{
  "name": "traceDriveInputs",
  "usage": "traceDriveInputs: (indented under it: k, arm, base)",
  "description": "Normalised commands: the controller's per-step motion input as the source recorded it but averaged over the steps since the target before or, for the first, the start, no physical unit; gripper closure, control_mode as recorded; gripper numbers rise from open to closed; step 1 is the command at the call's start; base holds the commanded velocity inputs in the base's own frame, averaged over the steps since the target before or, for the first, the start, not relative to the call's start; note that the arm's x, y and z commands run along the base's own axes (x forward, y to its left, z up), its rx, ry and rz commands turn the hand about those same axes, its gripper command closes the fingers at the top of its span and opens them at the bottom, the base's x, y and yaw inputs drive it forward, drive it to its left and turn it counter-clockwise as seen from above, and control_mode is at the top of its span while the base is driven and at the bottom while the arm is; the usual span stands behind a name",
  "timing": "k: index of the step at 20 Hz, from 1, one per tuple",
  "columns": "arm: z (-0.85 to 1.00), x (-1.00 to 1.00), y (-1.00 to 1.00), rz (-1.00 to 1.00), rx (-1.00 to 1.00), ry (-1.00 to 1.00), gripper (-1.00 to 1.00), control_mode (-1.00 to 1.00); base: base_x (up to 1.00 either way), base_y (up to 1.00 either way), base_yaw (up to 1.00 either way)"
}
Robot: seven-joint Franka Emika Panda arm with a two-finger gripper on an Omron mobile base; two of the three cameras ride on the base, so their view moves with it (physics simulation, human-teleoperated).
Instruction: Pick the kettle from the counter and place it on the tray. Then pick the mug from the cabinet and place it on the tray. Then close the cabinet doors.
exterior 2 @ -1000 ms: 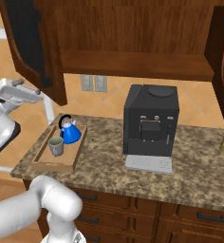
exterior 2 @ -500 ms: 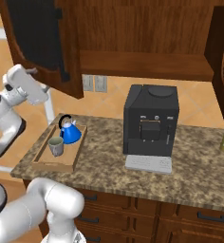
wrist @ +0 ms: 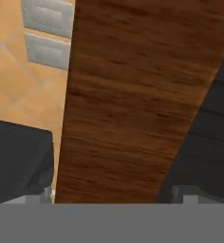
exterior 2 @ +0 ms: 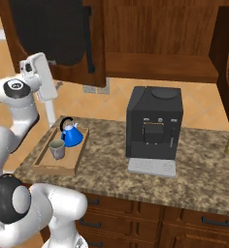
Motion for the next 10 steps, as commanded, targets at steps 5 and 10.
traceDriveInputs:
  k: [5, 10]
  arm:
    - [0.0, 0.97, -0.21, 0.11, 0.13, 0.41, -1.0, -1.0]
    - [-0.05, 0.91, -0.03, 0.17, 0.13, 0.24, -1.0, -1.0]
  base:
    - [0.0, 0.0, 0.0]
    - [0.0, 0.0, 0.0]
